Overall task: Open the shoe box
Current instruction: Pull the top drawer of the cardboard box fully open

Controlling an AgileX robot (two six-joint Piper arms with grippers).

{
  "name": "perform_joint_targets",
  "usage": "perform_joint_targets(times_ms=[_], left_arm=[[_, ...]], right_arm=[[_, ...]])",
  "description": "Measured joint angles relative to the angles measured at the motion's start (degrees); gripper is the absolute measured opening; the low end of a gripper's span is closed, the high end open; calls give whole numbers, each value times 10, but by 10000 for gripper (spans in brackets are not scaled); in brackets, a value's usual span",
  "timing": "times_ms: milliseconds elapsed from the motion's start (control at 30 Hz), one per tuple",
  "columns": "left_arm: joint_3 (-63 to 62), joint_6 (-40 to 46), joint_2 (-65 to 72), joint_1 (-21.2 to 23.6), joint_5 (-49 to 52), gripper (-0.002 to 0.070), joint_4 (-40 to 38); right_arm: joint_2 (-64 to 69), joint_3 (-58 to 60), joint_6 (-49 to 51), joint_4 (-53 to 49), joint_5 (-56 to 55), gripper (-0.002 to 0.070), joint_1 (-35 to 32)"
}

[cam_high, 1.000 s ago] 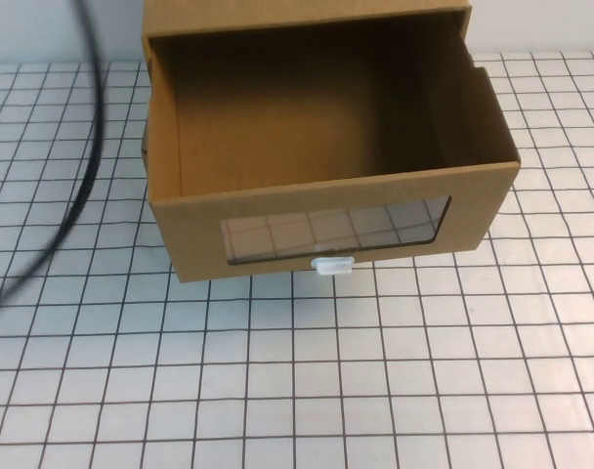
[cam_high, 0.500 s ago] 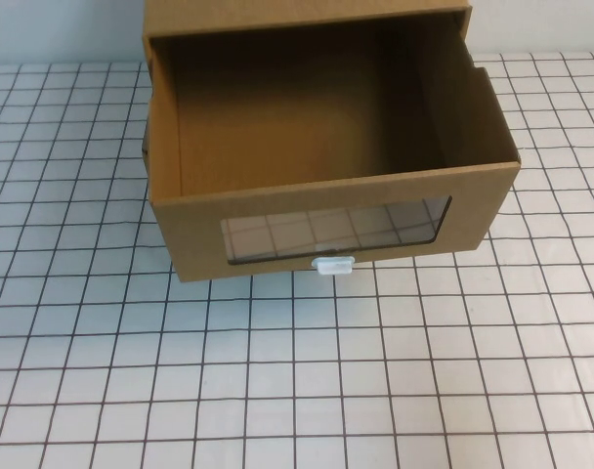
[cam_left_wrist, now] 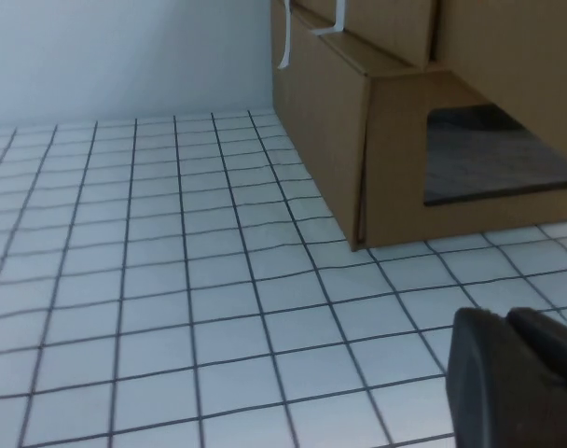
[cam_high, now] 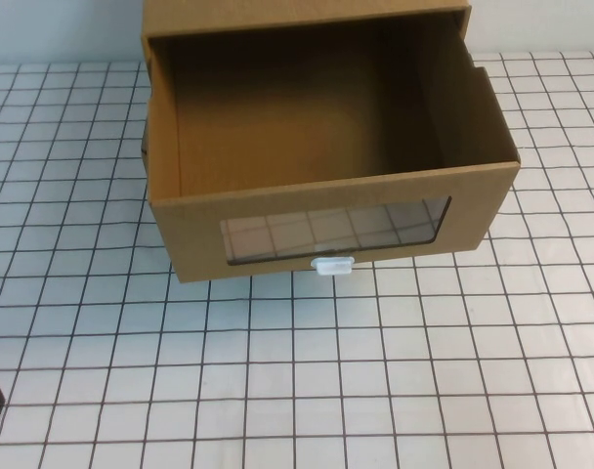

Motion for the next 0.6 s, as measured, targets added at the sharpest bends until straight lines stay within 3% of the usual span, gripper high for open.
perform_joint_targets(times_ms=[600], left_arm=[[2, 29, 0, 0, 1, -2, 1]], right_arm=[[-1, 0, 0, 0, -26, -13, -1]])
